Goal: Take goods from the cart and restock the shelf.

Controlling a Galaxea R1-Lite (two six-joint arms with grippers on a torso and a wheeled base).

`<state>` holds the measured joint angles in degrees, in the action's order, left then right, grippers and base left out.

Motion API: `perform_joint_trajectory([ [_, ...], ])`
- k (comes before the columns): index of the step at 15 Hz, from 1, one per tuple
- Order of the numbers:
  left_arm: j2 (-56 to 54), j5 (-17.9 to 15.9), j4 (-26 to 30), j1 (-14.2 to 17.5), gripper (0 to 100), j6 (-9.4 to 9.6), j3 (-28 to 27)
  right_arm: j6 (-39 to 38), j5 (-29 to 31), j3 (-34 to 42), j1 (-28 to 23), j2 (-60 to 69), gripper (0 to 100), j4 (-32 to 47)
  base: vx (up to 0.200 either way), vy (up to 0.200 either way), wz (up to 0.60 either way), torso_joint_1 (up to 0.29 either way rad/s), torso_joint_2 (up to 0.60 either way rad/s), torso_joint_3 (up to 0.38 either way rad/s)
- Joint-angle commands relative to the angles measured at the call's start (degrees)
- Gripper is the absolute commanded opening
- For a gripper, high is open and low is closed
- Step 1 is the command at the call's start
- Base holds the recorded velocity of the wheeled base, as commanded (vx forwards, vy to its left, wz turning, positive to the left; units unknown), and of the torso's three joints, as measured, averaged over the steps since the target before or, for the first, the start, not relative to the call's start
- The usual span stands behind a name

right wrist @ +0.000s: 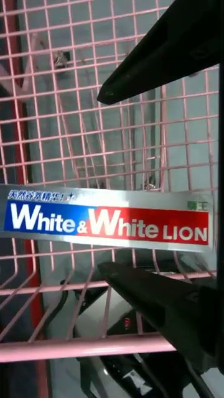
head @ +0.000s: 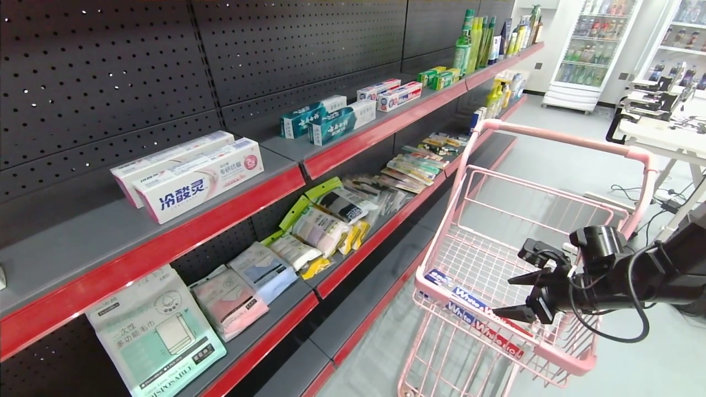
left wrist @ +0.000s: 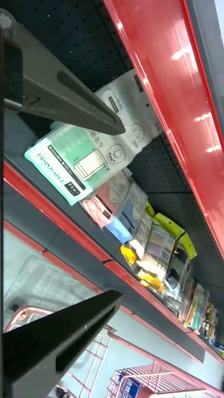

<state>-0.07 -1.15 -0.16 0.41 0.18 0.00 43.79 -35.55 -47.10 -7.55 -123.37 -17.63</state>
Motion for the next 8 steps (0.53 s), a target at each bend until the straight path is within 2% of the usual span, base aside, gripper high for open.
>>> perform_joint_trajectory([
  [1,0.1,0.0,-0.1,0.0,100,-0.01,0.0,1.6,-1.2,-1.8,0.7,-4.7,100,0.5,0.000,0.000,0.00,0.000,0.00,0.000],
  [5,0.1,0.0,0.0,0.0,100,-0.01,0.0,6.8,-2.8,-6.8,0.9,-9.2,100,6.4,0.000,0.000,0.00,0.000,0.00,0.000],
  [8,0.1,0.0,0.0,0.0,100,-0.01,0.0,7.4,-2.8,-11.1,0.2,-12.1,100,8.0,0.000,0.000,0.00,0.000,0.00,0.000],
])
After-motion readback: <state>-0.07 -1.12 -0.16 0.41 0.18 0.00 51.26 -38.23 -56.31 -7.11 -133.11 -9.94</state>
